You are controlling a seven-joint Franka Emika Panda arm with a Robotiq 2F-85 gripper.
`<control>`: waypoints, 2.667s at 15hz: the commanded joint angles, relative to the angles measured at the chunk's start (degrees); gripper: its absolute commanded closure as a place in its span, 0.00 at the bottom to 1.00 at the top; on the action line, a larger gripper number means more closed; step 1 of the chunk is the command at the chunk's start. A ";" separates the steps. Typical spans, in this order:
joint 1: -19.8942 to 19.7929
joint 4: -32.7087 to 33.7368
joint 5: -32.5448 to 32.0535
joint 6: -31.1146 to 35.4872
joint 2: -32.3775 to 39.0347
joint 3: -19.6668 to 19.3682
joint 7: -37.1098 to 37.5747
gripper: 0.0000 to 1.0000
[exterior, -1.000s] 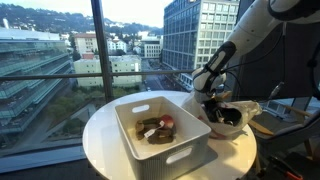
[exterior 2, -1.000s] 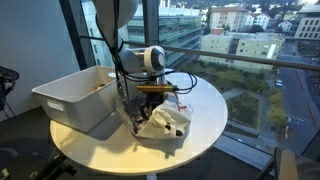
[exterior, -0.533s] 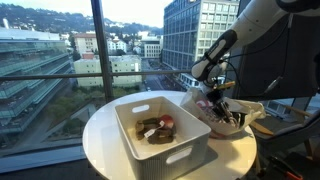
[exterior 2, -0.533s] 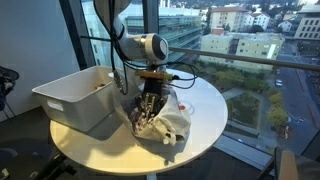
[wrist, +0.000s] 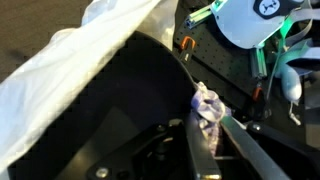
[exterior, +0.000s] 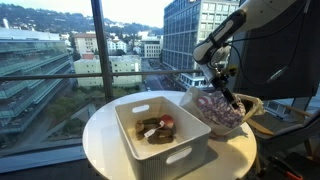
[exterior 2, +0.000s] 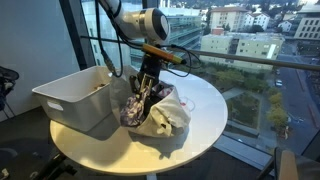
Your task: Pick up the brown toy from the plastic and put it in the white basket, pick up the orange toy from the plastic and put in the white basket, pick up the black bowl with the checked shirt from the plastic and put it in the white basket, pick up the silver object from the plastic and put it in the white basket
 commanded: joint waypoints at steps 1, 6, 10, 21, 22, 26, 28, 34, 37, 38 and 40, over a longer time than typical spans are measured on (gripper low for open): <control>-2.09 -2.41 1.00 -4.65 -8.52 0.68 -12.94 0.89; -0.25 -2.59 0.12 -12.78 -18.25 0.31 -31.28 0.90; 3.53 -3.50 -3.30 -10.17 -19.25 1.71 -37.51 0.90; 14.34 -1.68 -0.95 -2.59 -29.72 6.93 -17.95 0.89; 14.74 -0.66 0.70 -2.23 -29.88 6.91 -15.60 0.89; 16.43 1.73 6.06 2.21 -30.46 7.72 -4.85 0.90; 17.68 2.36 6.06 5.11 -31.83 8.80 0.33 0.89; 21.63 4.00 3.26 10.38 -37.86 12.86 14.59 0.89; 23.12 3.22 0.79 13.55 -41.48 15.30 21.27 0.89; 23.44 3.09 -0.59 14.57 -42.30 16.17 23.22 0.89; 23.99 3.32 -2.88 15.95 -43.64 17.74 26.62 0.89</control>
